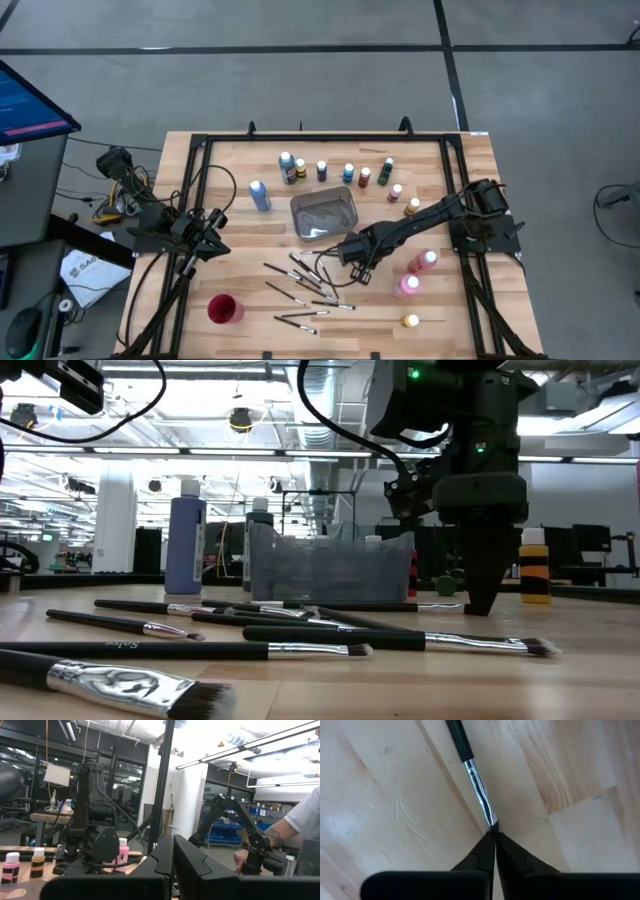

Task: Pick & Place Paint Supplies
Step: Put the silver paintbrush into the red cup

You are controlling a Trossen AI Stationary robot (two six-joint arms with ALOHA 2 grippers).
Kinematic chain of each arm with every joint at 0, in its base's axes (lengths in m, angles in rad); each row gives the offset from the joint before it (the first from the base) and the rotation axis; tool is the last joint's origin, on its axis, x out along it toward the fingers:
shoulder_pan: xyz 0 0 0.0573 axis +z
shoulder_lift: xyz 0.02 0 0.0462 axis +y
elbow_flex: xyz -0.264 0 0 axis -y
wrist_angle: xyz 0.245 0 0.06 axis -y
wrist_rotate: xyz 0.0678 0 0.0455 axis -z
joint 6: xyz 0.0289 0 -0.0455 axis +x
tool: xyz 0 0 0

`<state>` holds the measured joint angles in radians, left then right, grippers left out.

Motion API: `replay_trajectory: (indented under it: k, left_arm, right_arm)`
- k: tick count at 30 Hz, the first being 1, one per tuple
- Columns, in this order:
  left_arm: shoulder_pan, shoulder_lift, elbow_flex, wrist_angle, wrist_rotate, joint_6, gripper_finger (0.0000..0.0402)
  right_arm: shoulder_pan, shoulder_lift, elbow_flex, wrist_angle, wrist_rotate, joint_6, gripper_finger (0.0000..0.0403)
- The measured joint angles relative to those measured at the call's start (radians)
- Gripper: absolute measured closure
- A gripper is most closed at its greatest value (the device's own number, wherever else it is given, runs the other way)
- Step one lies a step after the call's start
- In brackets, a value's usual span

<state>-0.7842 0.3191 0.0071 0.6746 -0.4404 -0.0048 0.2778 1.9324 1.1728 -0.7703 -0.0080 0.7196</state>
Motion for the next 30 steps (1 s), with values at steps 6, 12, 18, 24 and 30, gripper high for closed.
replay_trajectory:
  k: [6, 12, 18, 24, 30]
  left_arm:
    - [0.0, 0.0, 0.0, 0.0, 0.0, 0.0, 0.0399]
    - [0.0, 0.0, 0.0, 0.0, 0.0, 0.0, 0.0399]
    - [0.0, 0.0, 0.0, 0.001, 0.0, 0.0, 0.0399]
    - [0.0, 0.0, 0.0, 0.0, 0.0, 0.0, 0.0399]
    - [0.0, 0.0, 0.0, 0.0, 0.0, 0.0, 0.0399]
  right_arm:
    - [0.01, 0.012, 0.083, -0.103, -0.032, -0.05, 0.0402]
    - [0.015, 0.009, 0.172, -0.189, -0.025, -0.073, 0.0402]
    - [0.047, 0.008, 0.355, -0.309, 0.022, -0.098, 0.0403]
    - [0.047, 0.004, 0.547, -0.333, 0.08, -0.101, 0.0403]
    - [0.038, 0.004, 0.658, -0.214, 0.086, -0.019, 0.0403]
